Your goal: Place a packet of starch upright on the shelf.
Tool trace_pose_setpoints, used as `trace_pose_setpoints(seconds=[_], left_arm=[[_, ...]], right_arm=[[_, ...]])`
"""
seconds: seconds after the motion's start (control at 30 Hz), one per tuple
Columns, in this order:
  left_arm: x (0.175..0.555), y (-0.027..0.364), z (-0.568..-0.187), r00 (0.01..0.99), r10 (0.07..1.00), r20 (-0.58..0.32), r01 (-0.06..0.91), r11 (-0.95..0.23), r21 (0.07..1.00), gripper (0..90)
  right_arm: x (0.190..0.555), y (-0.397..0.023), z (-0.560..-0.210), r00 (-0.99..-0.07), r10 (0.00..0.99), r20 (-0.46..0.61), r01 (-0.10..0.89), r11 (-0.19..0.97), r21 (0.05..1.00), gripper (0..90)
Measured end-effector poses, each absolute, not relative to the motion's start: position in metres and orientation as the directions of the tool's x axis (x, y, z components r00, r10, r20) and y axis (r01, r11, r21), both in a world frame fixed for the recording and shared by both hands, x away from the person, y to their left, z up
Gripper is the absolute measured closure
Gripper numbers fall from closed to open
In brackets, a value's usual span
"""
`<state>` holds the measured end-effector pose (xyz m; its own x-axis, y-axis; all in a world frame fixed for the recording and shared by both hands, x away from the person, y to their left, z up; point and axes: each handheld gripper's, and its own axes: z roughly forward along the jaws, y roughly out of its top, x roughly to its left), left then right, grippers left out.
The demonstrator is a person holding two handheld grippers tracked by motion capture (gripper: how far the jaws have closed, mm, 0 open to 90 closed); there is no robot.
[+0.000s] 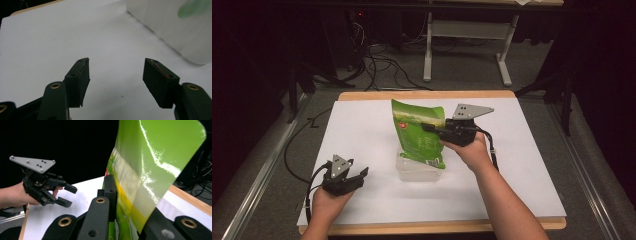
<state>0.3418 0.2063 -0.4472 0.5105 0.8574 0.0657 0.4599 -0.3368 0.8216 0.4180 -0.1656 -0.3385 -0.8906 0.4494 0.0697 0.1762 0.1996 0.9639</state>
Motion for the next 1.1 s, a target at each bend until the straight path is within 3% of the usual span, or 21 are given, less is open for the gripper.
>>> trace_pose_setpoints(seconds=[0.4,1.1], left_arm=[[0.341,0.206,-0.447,0.509,0.858,0.07,0.462,-0.341,0.819,38.7],[0.342,0.207,-0.448,0.509,0.858,0.068,0.461,-0.338,0.821,38.7]], right_arm=[[0.433,-0.167,-0.337,-0.889,0.455,0.061,0.175,0.211,0.962,87.7],[0.425,-0.169,-0.333,-0.901,0.432,0.047,0.146,0.198,0.969,87.8]])
